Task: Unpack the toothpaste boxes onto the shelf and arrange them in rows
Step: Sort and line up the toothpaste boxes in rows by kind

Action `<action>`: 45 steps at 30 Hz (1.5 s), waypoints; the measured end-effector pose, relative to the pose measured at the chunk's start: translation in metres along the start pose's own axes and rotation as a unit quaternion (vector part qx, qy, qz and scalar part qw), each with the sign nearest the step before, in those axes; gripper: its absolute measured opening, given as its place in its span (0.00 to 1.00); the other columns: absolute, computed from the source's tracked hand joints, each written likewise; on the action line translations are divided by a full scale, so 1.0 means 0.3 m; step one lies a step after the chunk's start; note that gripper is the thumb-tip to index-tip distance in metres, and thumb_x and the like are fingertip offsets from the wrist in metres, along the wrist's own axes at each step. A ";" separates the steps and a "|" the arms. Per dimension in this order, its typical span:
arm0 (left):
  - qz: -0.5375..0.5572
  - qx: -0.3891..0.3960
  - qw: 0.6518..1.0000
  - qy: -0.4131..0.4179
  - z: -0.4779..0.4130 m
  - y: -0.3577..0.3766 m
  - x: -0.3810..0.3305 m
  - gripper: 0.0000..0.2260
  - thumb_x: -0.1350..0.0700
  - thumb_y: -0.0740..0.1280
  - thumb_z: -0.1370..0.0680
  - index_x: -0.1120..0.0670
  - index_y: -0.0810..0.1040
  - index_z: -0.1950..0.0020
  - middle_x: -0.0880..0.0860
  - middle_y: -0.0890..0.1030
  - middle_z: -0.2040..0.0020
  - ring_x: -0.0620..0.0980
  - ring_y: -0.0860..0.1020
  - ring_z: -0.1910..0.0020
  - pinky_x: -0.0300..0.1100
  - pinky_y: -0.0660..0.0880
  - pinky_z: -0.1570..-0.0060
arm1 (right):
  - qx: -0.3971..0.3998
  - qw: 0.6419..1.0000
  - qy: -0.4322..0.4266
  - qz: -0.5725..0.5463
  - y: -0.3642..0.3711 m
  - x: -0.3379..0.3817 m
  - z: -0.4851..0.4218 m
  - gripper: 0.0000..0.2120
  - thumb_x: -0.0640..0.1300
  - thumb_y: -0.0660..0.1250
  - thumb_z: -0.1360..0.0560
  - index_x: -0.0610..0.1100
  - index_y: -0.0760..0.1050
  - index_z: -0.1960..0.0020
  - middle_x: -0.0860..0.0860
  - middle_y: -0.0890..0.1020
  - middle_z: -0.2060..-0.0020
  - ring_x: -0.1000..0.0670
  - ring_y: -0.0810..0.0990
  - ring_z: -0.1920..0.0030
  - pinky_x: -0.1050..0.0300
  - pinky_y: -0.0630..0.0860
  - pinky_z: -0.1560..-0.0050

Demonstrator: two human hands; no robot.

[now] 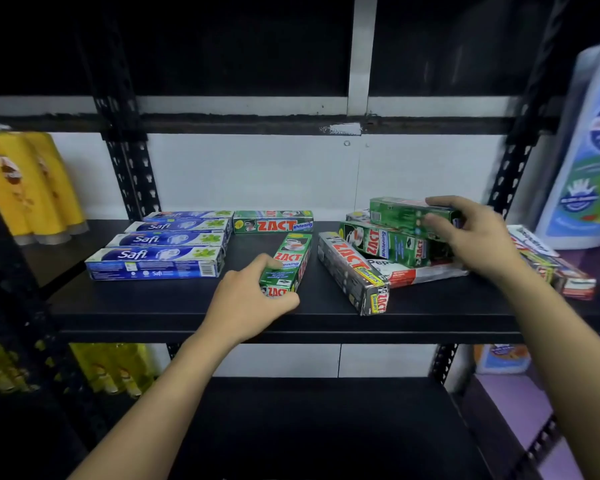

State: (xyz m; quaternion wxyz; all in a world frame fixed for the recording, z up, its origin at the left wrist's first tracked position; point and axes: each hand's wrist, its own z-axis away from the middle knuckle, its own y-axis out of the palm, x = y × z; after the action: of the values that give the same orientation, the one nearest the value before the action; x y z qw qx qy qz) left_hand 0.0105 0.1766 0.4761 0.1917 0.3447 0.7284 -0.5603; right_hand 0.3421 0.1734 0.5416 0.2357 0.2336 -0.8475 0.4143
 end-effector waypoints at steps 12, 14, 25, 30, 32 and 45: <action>-0.038 -0.013 0.999 0.036 -0.007 -0.008 0.028 0.25 0.39 0.72 0.32 0.37 0.72 0.36 0.43 0.80 0.47 0.42 0.77 0.51 0.39 0.74 0.55 | -0.086 0.980 -0.080 0.160 0.026 -0.015 -0.036 0.13 0.49 0.69 0.24 0.45 0.82 0.43 0.45 0.82 0.41 0.40 0.79 0.44 0.47 0.74 0.41; -0.047 -0.066 0.995 0.064 -0.001 0.002 0.041 0.27 0.38 0.74 0.32 0.40 0.76 0.34 0.40 0.78 0.41 0.41 0.74 0.43 0.38 0.72 0.46 | -0.082 0.975 -0.149 0.142 0.059 0.062 0.019 0.14 0.52 0.66 0.24 0.45 0.82 0.44 0.46 0.82 0.42 0.41 0.79 0.43 0.47 0.74 0.41; -0.042 -0.143 0.985 0.083 -0.017 -0.037 0.092 0.18 0.50 0.77 0.30 0.48 0.83 0.41 0.44 0.81 0.41 0.39 0.75 0.51 0.37 0.75 0.49 | 0.075 0.943 -0.251 0.207 0.315 0.120 0.250 0.16 0.44 0.65 0.22 0.45 0.77 0.35 0.54 0.74 0.32 0.46 0.71 0.30 0.51 0.75 0.36; -0.047 -0.117 0.989 0.081 -0.019 -0.061 0.099 0.17 0.50 0.75 0.28 0.47 0.82 0.39 0.46 0.81 0.38 0.43 0.77 0.44 0.45 0.75 0.42 | 0.001 0.947 -0.227 0.227 0.345 0.109 0.251 0.17 0.34 0.71 0.28 0.40 0.81 0.39 0.50 0.79 0.35 0.41 0.77 0.36 0.50 0.76 0.40; -0.050 -0.107 0.989 0.088 -0.014 -0.071 0.107 0.17 0.50 0.75 0.28 0.46 0.82 0.39 0.45 0.80 0.36 0.43 0.76 0.40 0.44 0.74 0.38 | -0.009 0.951 -0.192 0.244 0.348 0.103 0.247 0.19 0.33 0.70 0.29 0.39 0.80 0.38 0.47 0.79 0.35 0.39 0.76 0.35 0.47 0.74 0.36; -0.264 -0.140 0.937 0.182 -0.047 -0.156 0.161 0.29 0.32 0.58 0.24 0.46 0.72 0.28 0.44 0.75 0.30 0.48 0.69 0.30 0.50 0.59 0.31 | 0.134 0.928 -0.278 0.206 0.493 0.336 0.162 0.26 0.53 0.65 0.21 0.49 0.67 0.26 0.45 0.70 0.27 0.39 0.64 0.26 0.41 0.62 0.27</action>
State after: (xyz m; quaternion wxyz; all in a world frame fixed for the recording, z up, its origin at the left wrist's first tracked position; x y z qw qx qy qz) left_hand -0.0548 0.1974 0.4803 -0.0526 0.2053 0.8868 -0.4106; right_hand 0.1660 0.1947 0.4871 -0.1338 0.1894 -0.8449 0.4820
